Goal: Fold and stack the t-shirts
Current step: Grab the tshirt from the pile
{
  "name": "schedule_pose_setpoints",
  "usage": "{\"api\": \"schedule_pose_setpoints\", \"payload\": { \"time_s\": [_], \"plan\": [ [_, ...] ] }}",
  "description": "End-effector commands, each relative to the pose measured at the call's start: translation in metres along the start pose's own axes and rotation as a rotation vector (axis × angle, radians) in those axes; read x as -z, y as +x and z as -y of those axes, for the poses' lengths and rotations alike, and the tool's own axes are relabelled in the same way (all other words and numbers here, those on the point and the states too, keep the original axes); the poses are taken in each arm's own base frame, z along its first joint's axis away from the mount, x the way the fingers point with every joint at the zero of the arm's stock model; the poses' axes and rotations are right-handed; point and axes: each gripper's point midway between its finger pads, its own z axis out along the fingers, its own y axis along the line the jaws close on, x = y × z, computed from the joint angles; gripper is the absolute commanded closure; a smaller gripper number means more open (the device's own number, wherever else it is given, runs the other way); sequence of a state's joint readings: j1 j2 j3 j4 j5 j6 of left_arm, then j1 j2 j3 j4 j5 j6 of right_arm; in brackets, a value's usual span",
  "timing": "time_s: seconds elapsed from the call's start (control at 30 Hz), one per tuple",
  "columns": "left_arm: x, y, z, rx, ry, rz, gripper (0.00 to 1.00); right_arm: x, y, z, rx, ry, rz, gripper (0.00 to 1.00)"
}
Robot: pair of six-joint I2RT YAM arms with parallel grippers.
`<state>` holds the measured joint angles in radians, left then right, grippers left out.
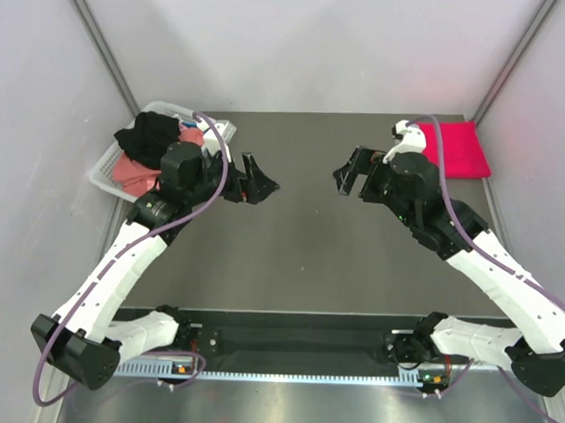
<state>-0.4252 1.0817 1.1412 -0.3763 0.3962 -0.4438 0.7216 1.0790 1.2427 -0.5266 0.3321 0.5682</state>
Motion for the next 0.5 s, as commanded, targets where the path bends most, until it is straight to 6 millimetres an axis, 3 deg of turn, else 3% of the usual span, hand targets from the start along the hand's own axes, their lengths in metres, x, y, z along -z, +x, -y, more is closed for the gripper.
{"api": "schedule_pose_setpoints", "payload": {
  "time_s": [0.0,0.13,0.23,0.3,0.33,0.4,0.47],
  "plan": [
    [0.011,-0.025,0.002,-0.023,-0.043,0.092,0.05,0.015,-0.026,-0.009,-0.017,-0.059,0.085,0.00],
    [0.009,-0.034,-0.028,0.001,-0.209,0.138,0.05,0.019,-0.021,-0.002,-0.016,-0.050,0.085,0.00],
    [0.009,-0.046,-0.071,0.066,-0.400,0.169,0.05,0.023,-0.016,0.003,-0.002,-0.046,0.088,0.00],
    [0.011,-0.057,-0.108,0.147,-0.522,0.178,0.07,0.024,-0.015,0.007,0.008,-0.040,0.089,0.00],
    [0.026,-0.072,-0.139,0.210,-0.596,0.226,0.09,0.027,-0.016,0.007,0.016,-0.045,0.098,0.00],
    [0.034,-0.082,-0.182,0.246,-0.679,0.264,0.11,0.028,-0.015,0.008,0.023,-0.049,0.097,0.00],
    [0.062,-0.090,-0.237,0.288,-0.827,0.315,0.13,0.035,-0.018,0.003,0.031,-0.091,0.116,0.00]
  ]
}}
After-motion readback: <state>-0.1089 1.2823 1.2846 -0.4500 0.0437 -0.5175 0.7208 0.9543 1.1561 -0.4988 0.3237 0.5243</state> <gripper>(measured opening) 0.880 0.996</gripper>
